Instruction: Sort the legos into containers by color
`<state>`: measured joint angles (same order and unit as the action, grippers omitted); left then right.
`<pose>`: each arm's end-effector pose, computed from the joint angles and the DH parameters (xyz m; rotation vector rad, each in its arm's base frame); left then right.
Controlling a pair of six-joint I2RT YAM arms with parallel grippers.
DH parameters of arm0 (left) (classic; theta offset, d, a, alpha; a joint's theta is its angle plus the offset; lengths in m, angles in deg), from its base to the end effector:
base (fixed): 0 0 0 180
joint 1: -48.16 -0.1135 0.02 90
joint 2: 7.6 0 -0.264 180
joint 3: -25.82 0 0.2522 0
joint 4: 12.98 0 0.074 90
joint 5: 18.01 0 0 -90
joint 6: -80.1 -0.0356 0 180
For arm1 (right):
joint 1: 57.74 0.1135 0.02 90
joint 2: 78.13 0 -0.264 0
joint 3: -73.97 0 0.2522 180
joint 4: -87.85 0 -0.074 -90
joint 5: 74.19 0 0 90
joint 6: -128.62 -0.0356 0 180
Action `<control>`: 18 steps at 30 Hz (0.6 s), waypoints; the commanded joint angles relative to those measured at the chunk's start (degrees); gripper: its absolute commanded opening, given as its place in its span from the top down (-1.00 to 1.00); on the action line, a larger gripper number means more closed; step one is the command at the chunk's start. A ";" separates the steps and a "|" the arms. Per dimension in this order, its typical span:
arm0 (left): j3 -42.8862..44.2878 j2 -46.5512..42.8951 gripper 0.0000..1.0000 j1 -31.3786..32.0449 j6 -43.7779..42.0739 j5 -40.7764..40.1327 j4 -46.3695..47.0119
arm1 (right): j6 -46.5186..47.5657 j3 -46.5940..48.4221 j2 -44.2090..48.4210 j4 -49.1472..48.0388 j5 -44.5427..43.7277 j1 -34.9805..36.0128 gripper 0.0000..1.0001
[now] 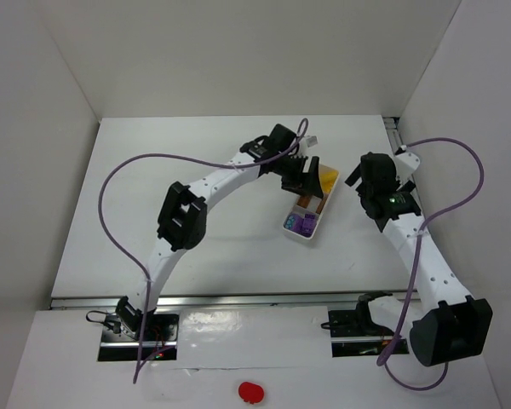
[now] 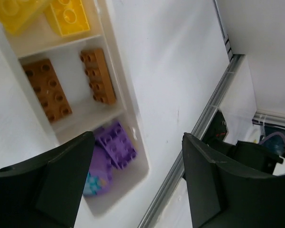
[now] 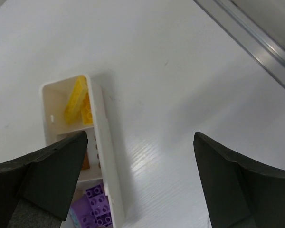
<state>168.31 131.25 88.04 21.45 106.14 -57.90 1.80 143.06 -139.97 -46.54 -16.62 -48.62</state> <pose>0.4079 -0.3669 0.2350 0.5287 2.4488 -1.2739 0.2273 0.0172 0.3135 0.7918 1.9737 -0.1662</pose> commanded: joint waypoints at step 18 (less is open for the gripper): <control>-28.97 -44.10 -0.71 -17.02 -9.64 -28.96 -12.88 | -14.78 7.77 -10.58 12.62 -10.99 -1.92 -1.00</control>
